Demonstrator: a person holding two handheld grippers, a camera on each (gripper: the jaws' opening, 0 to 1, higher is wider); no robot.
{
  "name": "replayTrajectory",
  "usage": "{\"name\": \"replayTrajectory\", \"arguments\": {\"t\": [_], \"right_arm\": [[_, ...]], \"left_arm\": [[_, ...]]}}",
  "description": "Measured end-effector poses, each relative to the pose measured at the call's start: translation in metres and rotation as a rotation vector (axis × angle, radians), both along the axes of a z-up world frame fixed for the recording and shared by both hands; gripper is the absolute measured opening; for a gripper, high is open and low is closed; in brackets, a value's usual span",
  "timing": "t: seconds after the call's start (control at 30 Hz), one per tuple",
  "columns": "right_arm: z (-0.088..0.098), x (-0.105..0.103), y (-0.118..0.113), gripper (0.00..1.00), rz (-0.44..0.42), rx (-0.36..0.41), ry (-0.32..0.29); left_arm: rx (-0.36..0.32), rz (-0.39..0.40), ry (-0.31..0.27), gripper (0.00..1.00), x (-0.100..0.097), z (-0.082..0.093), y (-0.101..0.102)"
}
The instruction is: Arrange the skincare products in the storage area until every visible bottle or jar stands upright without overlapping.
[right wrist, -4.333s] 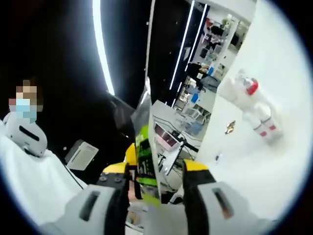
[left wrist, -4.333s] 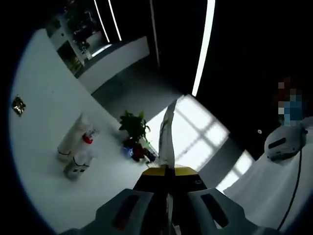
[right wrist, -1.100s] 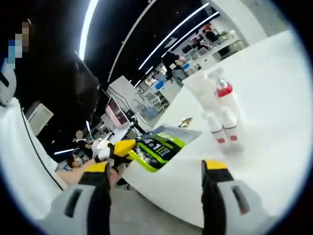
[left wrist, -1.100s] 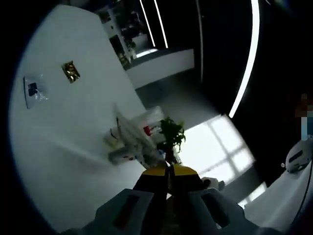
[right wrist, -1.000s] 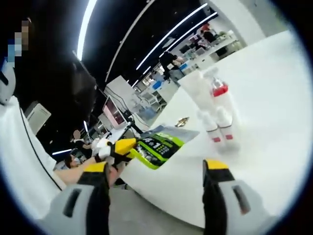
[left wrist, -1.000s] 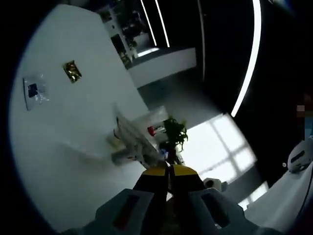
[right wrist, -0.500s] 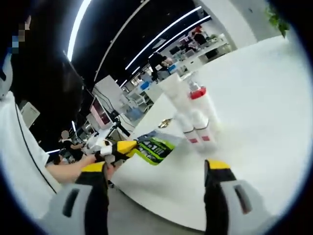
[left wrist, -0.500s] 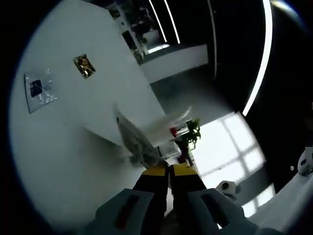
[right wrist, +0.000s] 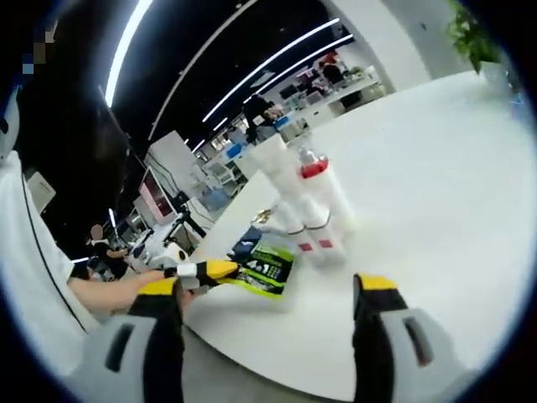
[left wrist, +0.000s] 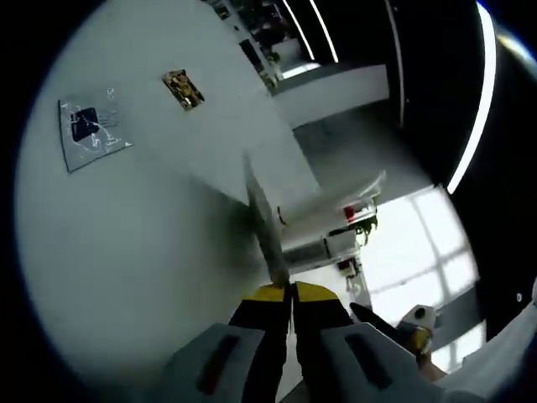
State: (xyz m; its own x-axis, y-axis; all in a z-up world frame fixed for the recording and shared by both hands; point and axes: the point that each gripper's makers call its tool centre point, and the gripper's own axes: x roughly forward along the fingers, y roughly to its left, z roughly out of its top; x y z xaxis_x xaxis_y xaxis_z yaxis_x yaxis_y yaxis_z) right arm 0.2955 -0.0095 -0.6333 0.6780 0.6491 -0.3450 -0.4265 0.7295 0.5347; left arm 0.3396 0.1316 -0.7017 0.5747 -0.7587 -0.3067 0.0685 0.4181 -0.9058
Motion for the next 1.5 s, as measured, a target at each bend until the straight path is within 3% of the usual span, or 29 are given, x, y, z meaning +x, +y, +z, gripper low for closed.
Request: {"name": "replayTrajectory", "arguments": {"t": [0.2,0.33,0.47,0.6,0.7,0.9,1.07,1.4,1.5], "right_arm": [[-0.002,0.000,0.000,0.84,0.001,-0.010,0.002],[-0.002,0.000,-0.001,0.84,-0.002,-0.006,0.006],[-0.002,0.000,-0.001,0.84,-0.005,-0.004,0.007],[-0.002,0.000,-0.001,0.84,-0.007,-0.004,0.007],[-0.001,0.000,-0.001,0.84,-0.008,-0.005,0.005],[-0.001,0.000,-0.001,0.84,-0.006,-0.004,0.006],[-0.001,-0.001,-0.001,0.84,-0.005,-0.005,0.007],[0.000,-0.001,-0.001,0.84,-0.008,-0.005,0.006],[0.000,-0.001,-0.001,0.84,-0.006,-0.008,0.007]], "left_arm": [[0.113,-0.033,0.022,0.00,0.002,-0.018,0.002],[0.238,-0.058,0.039,0.00,0.002,-0.033,0.009],[0.317,-0.073,0.020,0.00,0.004,-0.037,0.012],[0.401,-0.112,-0.040,0.00,0.005,-0.037,0.011],[0.510,-0.144,-0.076,0.04,0.005,-0.041,0.017],[0.617,-0.188,-0.145,0.08,0.007,-0.039,0.022],[0.752,-0.268,-0.234,0.12,0.006,-0.038,0.026],[0.905,-0.355,-0.327,0.18,0.007,-0.036,0.034],[0.954,-0.412,-0.401,0.26,0.012,-0.030,0.032]]}}
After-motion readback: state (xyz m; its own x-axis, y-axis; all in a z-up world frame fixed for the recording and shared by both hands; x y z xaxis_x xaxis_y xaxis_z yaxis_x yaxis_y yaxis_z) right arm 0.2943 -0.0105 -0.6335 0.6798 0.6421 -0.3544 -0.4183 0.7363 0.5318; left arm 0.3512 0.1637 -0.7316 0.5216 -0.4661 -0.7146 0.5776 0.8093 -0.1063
